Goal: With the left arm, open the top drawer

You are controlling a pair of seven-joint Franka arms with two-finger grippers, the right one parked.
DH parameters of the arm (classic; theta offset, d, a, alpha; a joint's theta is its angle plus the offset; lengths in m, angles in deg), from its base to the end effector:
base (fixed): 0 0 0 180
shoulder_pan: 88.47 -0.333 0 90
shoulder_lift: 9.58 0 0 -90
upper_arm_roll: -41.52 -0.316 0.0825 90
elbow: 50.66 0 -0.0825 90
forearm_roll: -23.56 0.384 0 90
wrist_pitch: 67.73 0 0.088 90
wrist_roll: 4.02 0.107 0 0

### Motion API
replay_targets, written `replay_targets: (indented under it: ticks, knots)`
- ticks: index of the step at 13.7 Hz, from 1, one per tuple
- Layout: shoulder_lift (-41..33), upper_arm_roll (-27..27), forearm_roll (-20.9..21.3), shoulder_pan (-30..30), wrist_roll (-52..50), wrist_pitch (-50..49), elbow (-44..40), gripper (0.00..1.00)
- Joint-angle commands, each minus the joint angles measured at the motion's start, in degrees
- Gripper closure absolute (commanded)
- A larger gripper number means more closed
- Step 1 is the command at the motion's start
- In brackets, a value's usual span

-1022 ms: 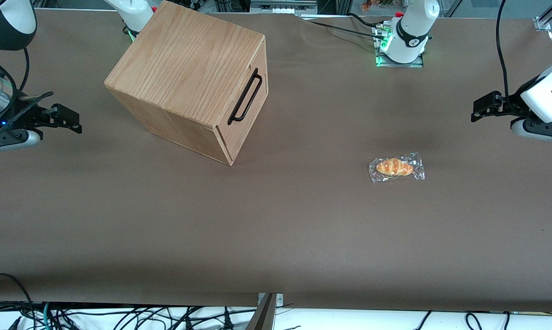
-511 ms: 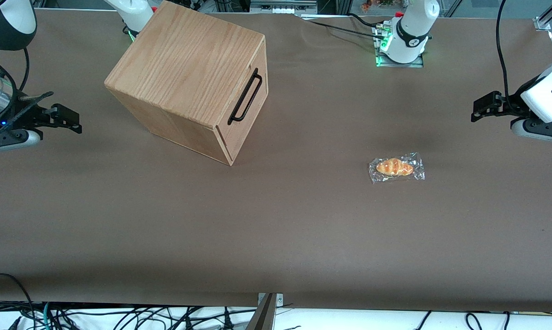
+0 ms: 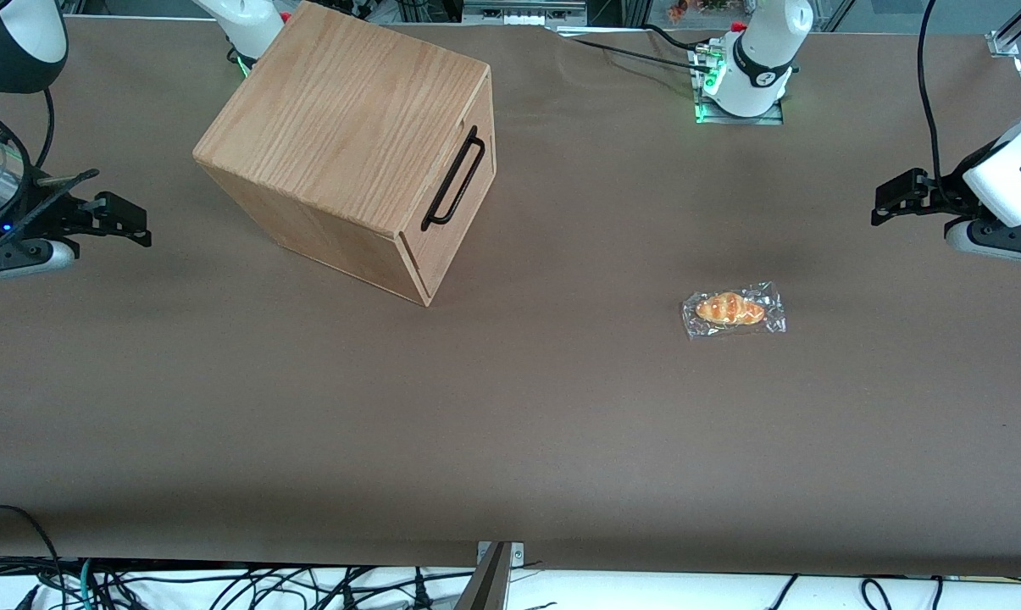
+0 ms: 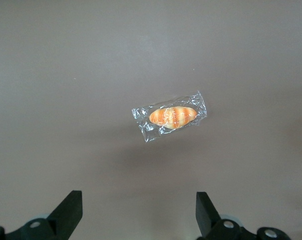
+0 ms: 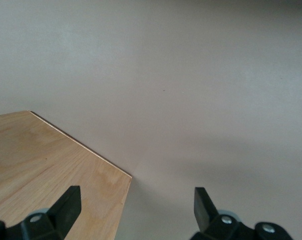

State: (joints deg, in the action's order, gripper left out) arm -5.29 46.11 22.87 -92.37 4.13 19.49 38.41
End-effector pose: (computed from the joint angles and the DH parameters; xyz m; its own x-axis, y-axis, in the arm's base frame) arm 0.5700 -0.0066 0.5861 0.9826 -0.1546 -0.1031 -0.1519 -0.9878 0.0330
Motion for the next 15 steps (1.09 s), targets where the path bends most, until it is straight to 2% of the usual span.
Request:
replay_targets:
  ticks: [1, 10, 15]
  knots:
    - [-0.25, 0.07, -0.54, -0.06, -0.32, 0.33, 0.32, 0.0]
    - [-0.16, 0.16, -0.62, 0.03, -0.5, 0.41, 0.32, 0.0]
    - [1.77, 0.25, -2.29, -0.06, -0.41, 0.06, 0.23, 0.0]
